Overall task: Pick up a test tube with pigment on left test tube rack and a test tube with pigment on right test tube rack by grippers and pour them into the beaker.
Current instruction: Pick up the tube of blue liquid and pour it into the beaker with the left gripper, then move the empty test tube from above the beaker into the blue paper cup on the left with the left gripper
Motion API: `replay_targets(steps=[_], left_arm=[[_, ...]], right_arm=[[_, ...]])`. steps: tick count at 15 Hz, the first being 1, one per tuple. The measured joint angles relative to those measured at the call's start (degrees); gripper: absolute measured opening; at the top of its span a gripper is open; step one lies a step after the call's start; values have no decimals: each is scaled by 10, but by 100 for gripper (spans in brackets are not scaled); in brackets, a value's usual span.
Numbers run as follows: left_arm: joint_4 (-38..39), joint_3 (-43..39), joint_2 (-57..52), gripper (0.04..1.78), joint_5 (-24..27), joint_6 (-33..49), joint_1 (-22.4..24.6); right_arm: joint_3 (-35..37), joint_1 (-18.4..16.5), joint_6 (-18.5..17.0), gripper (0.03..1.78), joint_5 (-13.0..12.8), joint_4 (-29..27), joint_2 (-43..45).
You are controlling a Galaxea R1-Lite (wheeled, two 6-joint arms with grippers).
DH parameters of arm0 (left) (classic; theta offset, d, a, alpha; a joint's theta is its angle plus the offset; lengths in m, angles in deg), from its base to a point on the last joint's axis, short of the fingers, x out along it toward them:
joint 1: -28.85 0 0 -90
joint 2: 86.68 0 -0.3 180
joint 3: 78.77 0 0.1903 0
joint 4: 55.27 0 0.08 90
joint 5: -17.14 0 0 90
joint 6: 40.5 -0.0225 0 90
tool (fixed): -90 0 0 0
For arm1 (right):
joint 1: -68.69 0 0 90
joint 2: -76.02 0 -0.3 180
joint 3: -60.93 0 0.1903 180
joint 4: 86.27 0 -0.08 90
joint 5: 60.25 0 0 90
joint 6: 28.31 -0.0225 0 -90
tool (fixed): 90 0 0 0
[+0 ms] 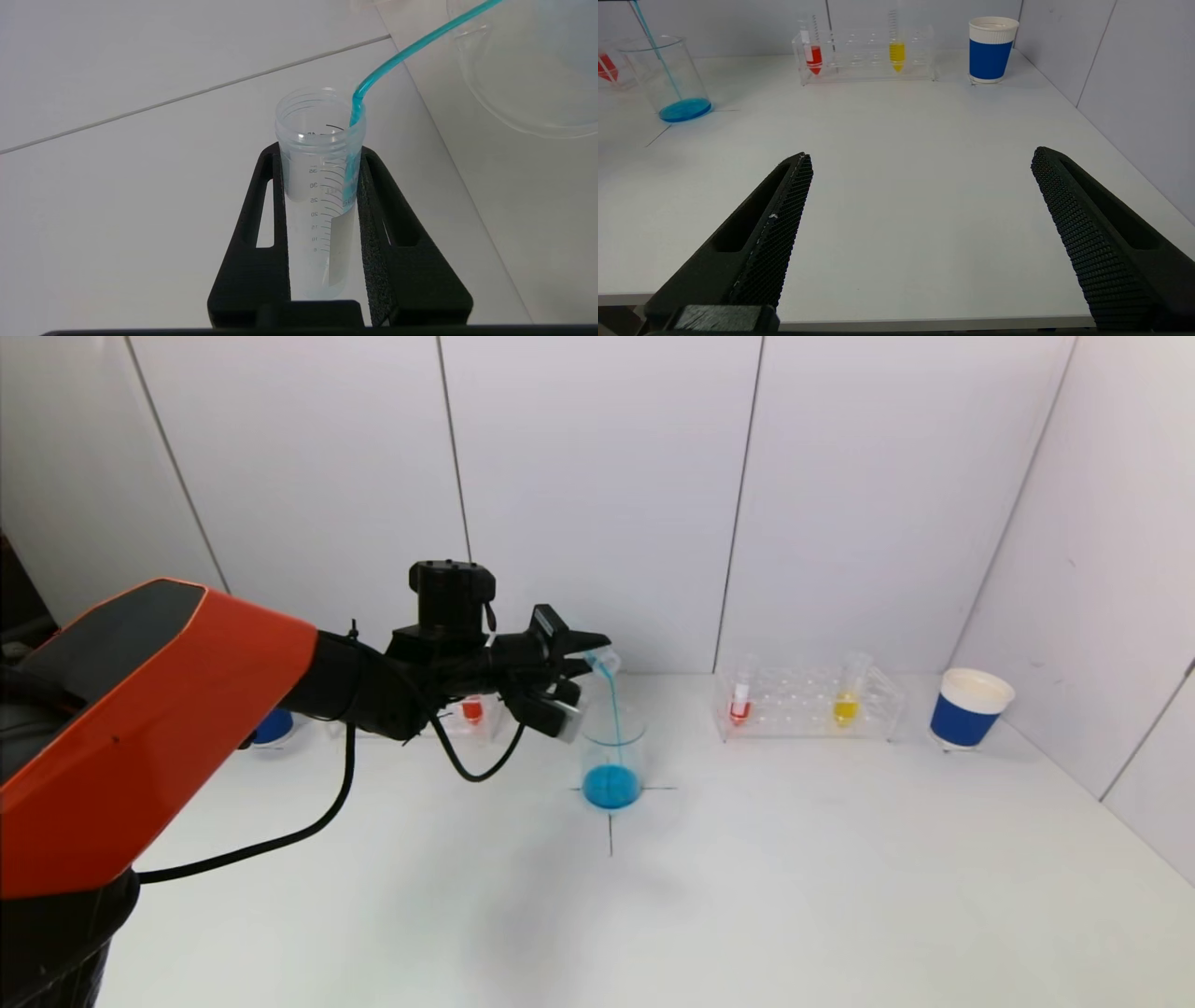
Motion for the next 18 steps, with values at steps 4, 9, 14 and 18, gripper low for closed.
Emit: replay_targets(steps=[4, 9, 14, 18], left_arm=[[15, 20, 15, 45, 0, -15, 0], [24, 23, 25, 45, 0, -25, -2], [33, 20, 25, 45, 0, -27, -5], [35, 17, 24, 45, 0, -31, -7]], right_arm=[[0, 0, 0, 171, 0, 0, 0], [0, 0, 0, 171, 0, 0, 0], [0, 0, 0, 171, 0, 0, 0], [0, 0, 0, 171, 0, 0, 0]])
